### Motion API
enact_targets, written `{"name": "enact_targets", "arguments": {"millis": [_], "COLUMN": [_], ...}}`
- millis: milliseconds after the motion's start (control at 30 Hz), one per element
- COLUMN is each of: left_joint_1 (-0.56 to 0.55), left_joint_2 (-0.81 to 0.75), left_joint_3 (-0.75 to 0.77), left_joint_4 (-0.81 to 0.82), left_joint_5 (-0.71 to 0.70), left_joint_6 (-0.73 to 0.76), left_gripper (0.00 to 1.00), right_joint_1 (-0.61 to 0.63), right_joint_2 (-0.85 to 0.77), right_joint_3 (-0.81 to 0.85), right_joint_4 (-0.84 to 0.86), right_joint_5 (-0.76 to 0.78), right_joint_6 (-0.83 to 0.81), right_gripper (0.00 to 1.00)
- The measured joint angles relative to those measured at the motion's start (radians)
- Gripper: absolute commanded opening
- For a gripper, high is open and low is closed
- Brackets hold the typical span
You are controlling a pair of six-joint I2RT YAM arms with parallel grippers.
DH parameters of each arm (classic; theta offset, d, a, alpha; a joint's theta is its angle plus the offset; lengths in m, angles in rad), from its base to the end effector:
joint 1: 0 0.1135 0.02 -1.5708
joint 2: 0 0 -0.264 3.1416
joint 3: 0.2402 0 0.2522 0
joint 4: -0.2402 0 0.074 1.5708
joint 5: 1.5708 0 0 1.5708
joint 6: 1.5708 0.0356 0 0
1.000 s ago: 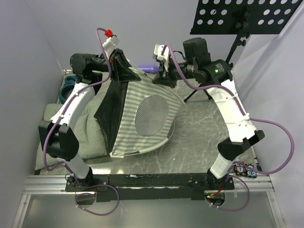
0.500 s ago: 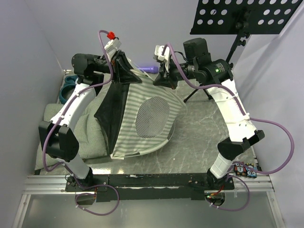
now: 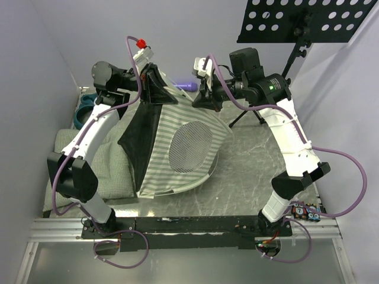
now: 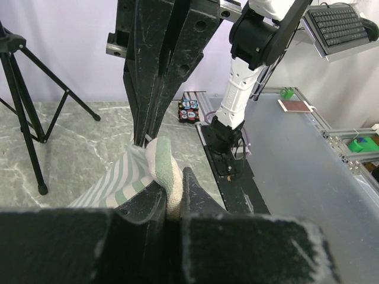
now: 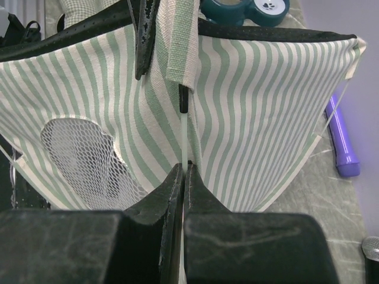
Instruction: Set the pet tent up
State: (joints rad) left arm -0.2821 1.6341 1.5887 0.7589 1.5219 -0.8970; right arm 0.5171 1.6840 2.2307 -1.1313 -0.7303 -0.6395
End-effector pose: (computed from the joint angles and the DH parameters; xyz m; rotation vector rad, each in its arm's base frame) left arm 0.3180 -0.1292 0.4754 1.2890 1.2126 -1.5376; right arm 0.2592 0.1747 0.4989 -1.4551 1.4682 0.7061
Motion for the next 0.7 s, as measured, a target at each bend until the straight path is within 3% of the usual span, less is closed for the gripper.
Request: {"name": "enact_targets", "arguments": {"millis": [433, 700], "left_joint_1": [-0.001, -0.002], "left_joint_2": [0.019, 0.019], "left_joint_3": [-0.015, -0.031], "left_joint_4": [0.198, 0.211], "left_joint_5": [0.002, 0.003], "left_joint_6": [-0.122, -0.123], "left_gripper": [0.01, 0.01], "right_joint_1": [-0.01, -0.044], "right_joint_2": [0.0, 0.001], "right_joint_3": [0.002, 0.002], "right_joint_4": [0.016, 0.031], "right_joint_5": [-0.006, -0.018], "right_joint_6": [0.033, 0.069], "right_gripper": [0.0, 0.0]}}
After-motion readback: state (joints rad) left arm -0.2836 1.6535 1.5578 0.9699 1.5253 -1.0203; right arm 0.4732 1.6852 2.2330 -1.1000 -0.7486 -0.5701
